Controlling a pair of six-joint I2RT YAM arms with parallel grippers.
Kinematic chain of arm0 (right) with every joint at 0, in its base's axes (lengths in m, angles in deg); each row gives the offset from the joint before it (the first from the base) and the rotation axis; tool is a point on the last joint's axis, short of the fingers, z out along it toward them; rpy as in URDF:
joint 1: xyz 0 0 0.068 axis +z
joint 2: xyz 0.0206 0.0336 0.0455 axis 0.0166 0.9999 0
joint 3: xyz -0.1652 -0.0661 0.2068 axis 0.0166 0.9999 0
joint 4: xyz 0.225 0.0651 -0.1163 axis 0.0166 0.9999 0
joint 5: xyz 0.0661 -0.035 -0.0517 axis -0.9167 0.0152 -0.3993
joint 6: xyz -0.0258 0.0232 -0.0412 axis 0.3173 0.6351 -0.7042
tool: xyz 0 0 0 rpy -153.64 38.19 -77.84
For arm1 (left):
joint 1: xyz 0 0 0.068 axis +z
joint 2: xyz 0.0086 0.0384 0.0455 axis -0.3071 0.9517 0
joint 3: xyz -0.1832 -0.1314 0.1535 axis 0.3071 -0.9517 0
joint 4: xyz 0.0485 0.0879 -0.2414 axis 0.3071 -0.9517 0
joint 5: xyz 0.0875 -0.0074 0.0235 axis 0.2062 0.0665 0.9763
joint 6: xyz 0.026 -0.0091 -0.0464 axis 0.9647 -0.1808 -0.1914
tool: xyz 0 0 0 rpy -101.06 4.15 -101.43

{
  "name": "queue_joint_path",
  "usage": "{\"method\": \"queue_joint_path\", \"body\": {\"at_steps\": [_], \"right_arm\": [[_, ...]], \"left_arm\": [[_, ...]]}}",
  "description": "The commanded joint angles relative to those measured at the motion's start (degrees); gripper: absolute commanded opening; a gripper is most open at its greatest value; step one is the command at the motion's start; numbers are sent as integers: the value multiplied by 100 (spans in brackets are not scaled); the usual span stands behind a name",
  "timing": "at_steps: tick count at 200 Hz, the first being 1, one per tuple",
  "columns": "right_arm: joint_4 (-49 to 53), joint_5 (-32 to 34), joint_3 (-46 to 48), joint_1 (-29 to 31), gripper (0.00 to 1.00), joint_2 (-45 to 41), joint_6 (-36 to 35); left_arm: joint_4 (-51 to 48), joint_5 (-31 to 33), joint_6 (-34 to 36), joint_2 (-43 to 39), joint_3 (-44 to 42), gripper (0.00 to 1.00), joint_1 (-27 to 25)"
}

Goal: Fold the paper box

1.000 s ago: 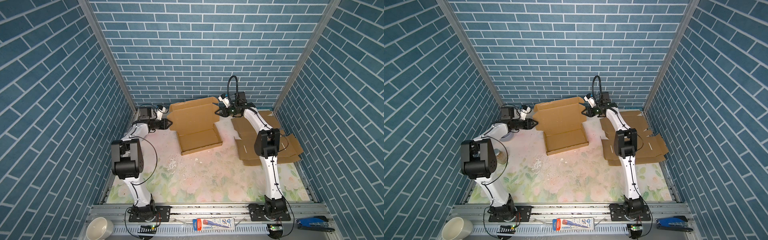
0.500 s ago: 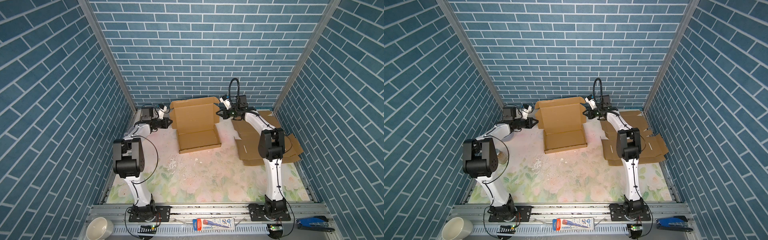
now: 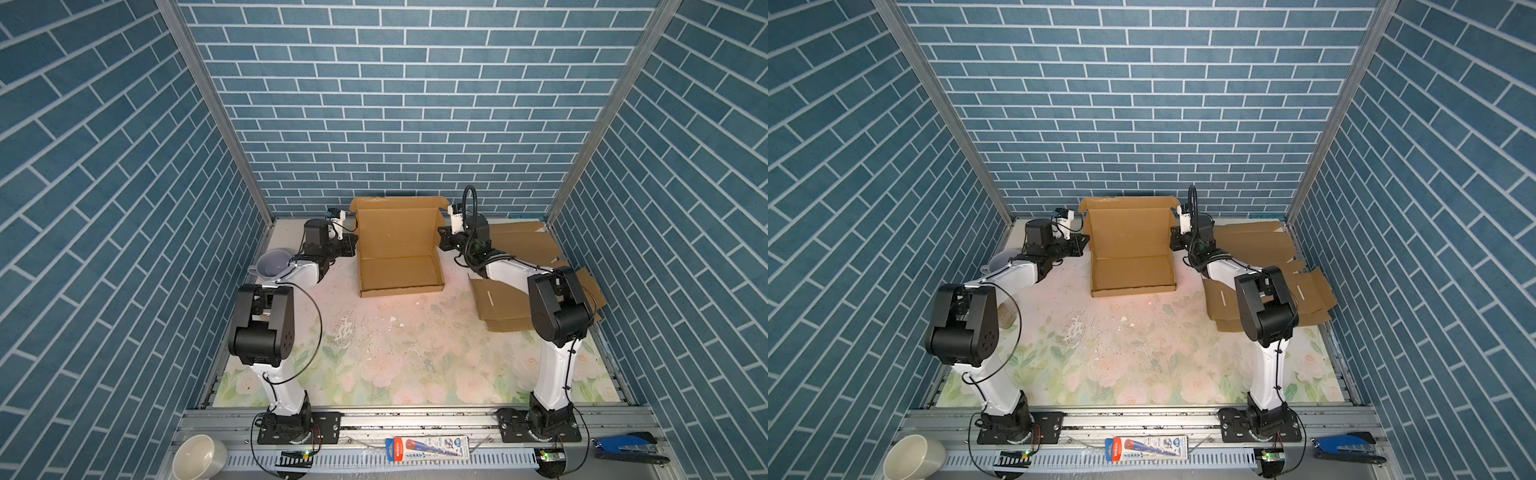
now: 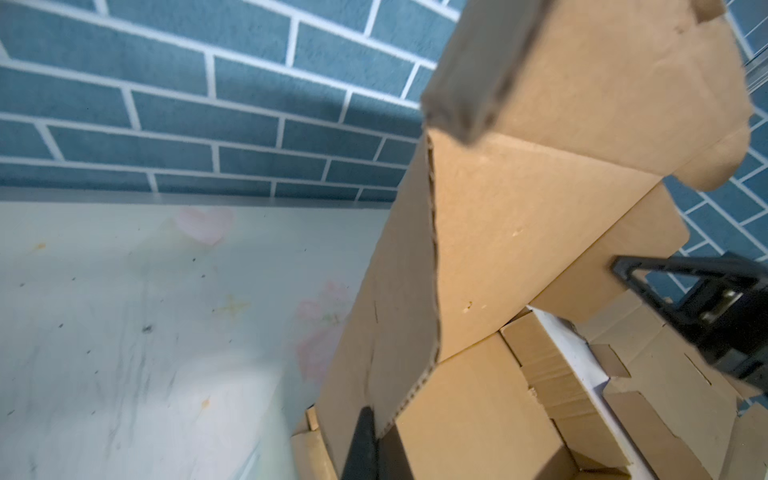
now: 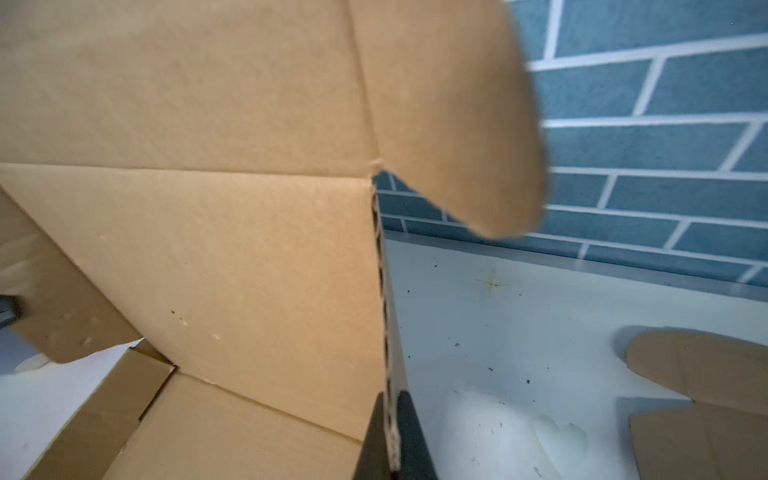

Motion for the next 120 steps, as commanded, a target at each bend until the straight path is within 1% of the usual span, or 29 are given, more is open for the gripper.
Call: {"method": "queue_joint_path", "body": {"at_steps": [1,23,39,74,95,120], "right_arm": [[-1387,774,460,263,0,-206,396],[-2038,980,870,443,0,-204,341],[-2421,1065,1127,518,0,-195,322],[-2947,1259,1561,697,0,-204,289],[-3147,1496,1744,815,0,-217,240],[-3261,1619,1867,910,0,-139,250]], "left_arm": [[739,7,-176,-37,-225,0,-278],[1350,-9,-301,8,-695,0,-299],[1722,13,-250,-28,-1017,0,-316],[1673,-46,-158,-39,-1274,0,-343],[1698,25,-170,-67,-1415,0,-397],[1698,157,-129,-61,-1583,0,-522]]}}
